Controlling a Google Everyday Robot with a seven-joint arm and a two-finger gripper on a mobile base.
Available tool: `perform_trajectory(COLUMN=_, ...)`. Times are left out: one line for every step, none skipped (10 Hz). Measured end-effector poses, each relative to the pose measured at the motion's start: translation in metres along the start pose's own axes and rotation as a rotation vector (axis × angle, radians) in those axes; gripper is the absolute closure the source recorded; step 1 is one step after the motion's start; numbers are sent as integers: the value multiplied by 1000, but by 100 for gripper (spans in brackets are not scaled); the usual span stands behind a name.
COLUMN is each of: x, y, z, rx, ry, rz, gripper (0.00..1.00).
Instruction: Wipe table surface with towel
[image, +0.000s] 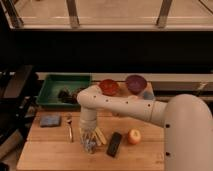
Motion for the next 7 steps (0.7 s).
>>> perform_trajectory(x=3, y=8, z=-8, rx=-3, ry=9, rz=22, gripper=92)
perform_trajectory(x=9, y=14, z=-13, rx=-10, ry=11, rz=32, gripper=92)
perform_trajectory(x=23, y=15, z=-20, rx=-24, ry=10, rz=28, gripper=92)
perform_trajectory(x=33, y=12, z=-23, rx=-32, ry=9, rz=21, gripper=92)
perform_trajectory(x=43, y=5, z=-25, rx=-42, ry=6, rz=10, gripper=92)
perform_trajectory(x=53, y=-6, z=-23, rx=-51, ry=0, rz=-4, gripper=92)
perform_trajectory(x=60, y=-18, z=-19, rx=-58, ry=-8, rz=-25, gripper=92)
